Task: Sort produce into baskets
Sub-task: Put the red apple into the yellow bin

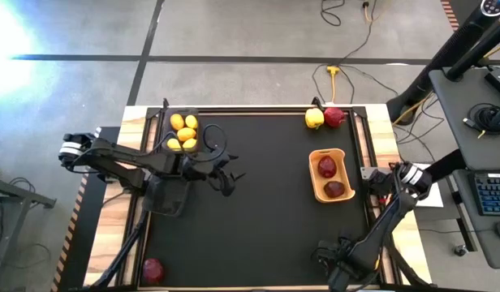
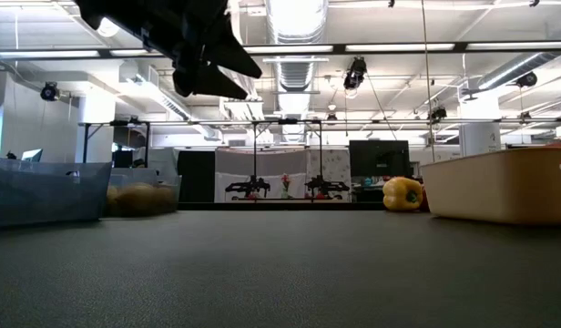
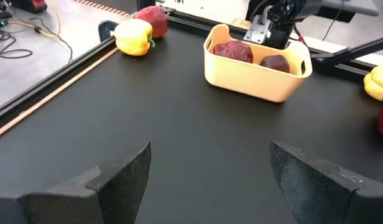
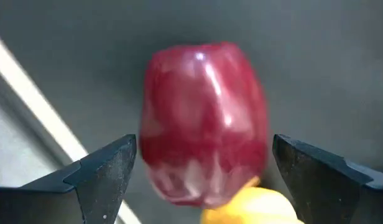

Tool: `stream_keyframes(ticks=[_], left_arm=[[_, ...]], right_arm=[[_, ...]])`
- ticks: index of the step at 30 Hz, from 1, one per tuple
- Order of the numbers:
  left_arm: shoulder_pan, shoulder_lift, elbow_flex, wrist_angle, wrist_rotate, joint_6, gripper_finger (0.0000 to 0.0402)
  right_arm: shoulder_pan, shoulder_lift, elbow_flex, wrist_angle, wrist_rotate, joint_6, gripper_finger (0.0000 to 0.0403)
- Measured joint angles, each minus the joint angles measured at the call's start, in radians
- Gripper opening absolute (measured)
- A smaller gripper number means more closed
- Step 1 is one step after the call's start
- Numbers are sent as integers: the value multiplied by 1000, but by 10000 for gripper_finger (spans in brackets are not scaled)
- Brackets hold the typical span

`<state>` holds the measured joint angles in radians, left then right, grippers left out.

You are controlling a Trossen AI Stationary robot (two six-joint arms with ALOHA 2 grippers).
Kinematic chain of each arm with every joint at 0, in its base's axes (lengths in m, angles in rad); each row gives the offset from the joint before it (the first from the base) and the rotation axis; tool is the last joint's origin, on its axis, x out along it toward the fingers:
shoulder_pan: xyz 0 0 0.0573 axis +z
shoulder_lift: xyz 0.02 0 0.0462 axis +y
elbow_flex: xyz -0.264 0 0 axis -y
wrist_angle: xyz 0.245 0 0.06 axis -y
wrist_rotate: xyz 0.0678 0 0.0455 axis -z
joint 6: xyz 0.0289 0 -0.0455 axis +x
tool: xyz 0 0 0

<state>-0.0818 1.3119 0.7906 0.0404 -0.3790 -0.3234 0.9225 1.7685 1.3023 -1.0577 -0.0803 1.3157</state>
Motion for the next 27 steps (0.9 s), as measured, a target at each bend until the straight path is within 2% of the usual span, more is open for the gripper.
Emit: stream_keyframes(ticks=[9, 15, 18, 24, 27], left_arm=[[0, -8, 0, 4, 2, 0, 310], [0, -20, 0, 3, 3, 0, 310], [0, -36, 0, 1, 4, 0, 310], [-4, -78, 0, -5, 4, 0, 310], [-10, -102, 0, -11, 4, 0, 310]], right_arm=[[0, 95, -1, 23, 1, 18, 363], [-31, 78, -3, 8, 50, -14, 305], [-96, -11, -4, -43, 141, -45, 302], [-303, -265, -3, -298, 458, -60, 302], [-443, -392, -19, -403, 509, -77, 304]])
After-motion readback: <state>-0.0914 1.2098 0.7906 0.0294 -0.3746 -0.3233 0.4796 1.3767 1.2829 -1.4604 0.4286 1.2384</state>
